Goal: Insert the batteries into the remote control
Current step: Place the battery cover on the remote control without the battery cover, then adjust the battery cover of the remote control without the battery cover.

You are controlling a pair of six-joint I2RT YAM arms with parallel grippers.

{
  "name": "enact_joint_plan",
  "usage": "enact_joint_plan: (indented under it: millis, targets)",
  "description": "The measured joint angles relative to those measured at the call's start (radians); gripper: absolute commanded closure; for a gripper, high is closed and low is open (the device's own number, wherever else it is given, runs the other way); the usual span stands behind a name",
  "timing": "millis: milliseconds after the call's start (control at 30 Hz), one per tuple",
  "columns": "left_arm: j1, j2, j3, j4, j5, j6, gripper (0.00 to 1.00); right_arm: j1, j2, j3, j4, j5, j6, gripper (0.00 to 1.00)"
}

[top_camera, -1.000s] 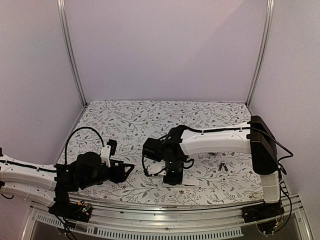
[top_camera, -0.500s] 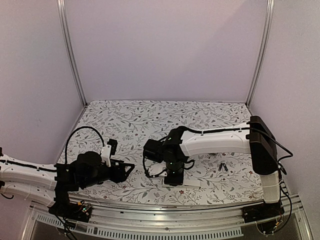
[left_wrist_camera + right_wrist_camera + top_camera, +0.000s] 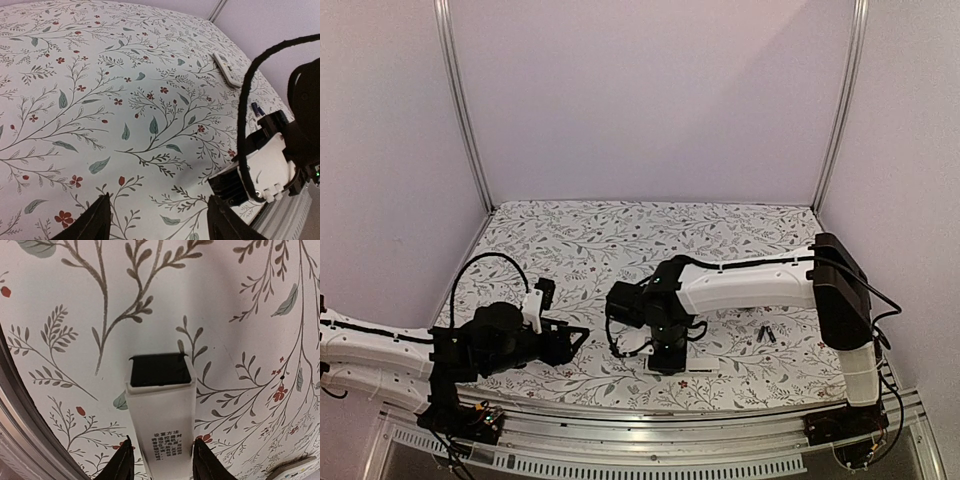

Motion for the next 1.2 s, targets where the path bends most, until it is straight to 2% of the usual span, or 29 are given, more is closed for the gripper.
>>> enact_joint_plan:
  millis: [333, 500, 600, 733, 833, 1033, 1200]
  targets:
    - [0.0, 0.001, 0.0, 0.001, 0.004, 0.013, 0.34, 0.0, 0.004, 0.047, -0.002, -0.002, 0.011, 0.47]
    - [0.0, 0.033, 0.01, 0.006, 0.015, 0.06, 0.25, 0.0, 0.0, 0.078, -0.002, -0.019, 0.025, 0.46]
    - [-0.002, 0.063, 0.038, 0.003, 0.047, 0.155, 0.18, -0.007, -0.029, 0.087, 0.002, -0.059, 0.053, 0.47]
    - [-0.024, 0.115, 0.12, -0.001, 0.136, 0.396, 0.13, -0.05, -0.143, 0.064, 0.035, -0.134, 0.159, 0.47]
    - [-0.049, 0.191, 0.196, -0.006, 0.233, 0.582, 0.11, -0.126, -0.303, -0.04, 0.11, -0.17, 0.301, 0.49]
    - [-0.066, 0.393, 0.307, -0.021, 0.423, 0.89, 0.1, -0.358, -0.624, -0.399, 0.265, -0.208, 0.628, 0.49]
    - [-0.069, 0.604, 0.408, -0.011, 0.476, 1.034, 0.1, -0.379, -0.755, -0.676, 0.379, -0.305, 0.841, 0.5]
